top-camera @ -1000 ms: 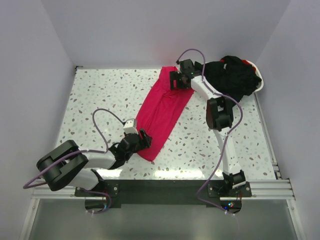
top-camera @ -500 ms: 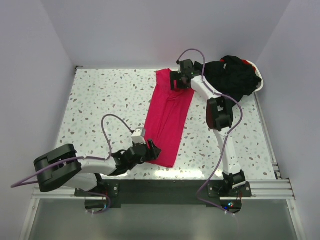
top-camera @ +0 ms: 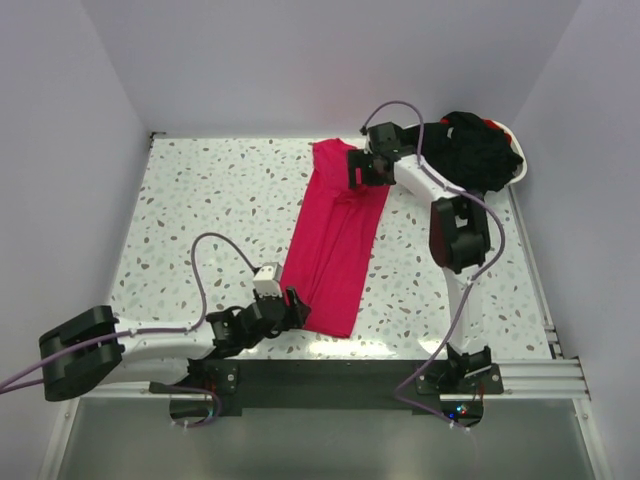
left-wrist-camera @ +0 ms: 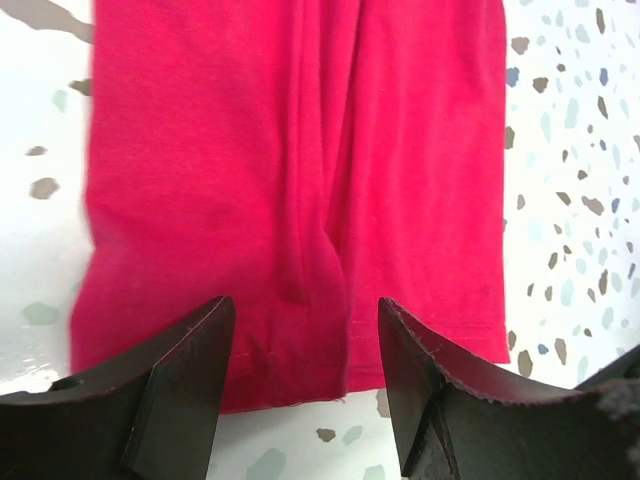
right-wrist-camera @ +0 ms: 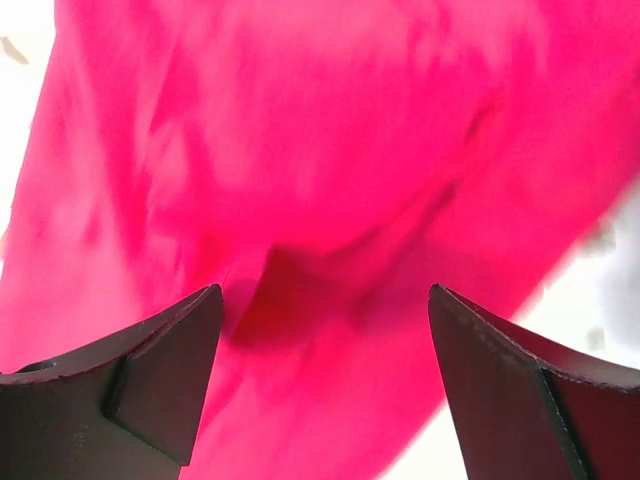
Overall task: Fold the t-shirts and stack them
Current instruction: Fold the tshirt
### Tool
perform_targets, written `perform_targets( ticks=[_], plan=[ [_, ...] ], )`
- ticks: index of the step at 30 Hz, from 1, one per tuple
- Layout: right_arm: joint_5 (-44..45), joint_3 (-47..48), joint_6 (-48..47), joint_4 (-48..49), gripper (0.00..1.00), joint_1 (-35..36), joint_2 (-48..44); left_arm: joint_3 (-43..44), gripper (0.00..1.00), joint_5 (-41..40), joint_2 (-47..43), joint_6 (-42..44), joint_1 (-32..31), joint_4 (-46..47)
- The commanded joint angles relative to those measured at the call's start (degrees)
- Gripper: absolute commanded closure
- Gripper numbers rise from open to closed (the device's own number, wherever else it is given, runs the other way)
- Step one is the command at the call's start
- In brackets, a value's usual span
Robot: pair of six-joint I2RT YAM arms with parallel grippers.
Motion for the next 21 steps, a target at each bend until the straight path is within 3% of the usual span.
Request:
perform_targets(
  ticks=[1, 5, 13, 21],
  plan=[
    [-3.0, -7.6, 2.0, 6.1, 0.14, 0.7, -12.6, 1.0, 0.36, -6.3, -2.9, 1.5, -0.4, -5.5],
    [-1.3, -23.6, 4.1, 10.4, 0.14, 3.3, -24.2, 2.3, 0.35, -10.1, -5.3, 2.3, -0.4, -11.3],
    [4.9, -50.2, 10.9, 15.4, 0.18, 14.4, -38.0, 5.9, 0.21, -14.4, -4.9, 6.6, 0.3, -16.1],
    [9.1, -63.1, 19.4, 11.9, 0.23, 25.7, -49.2, 6.2, 0.2, -5.8, -3.4, 13.3, 9.6, -12.1]
  ],
)
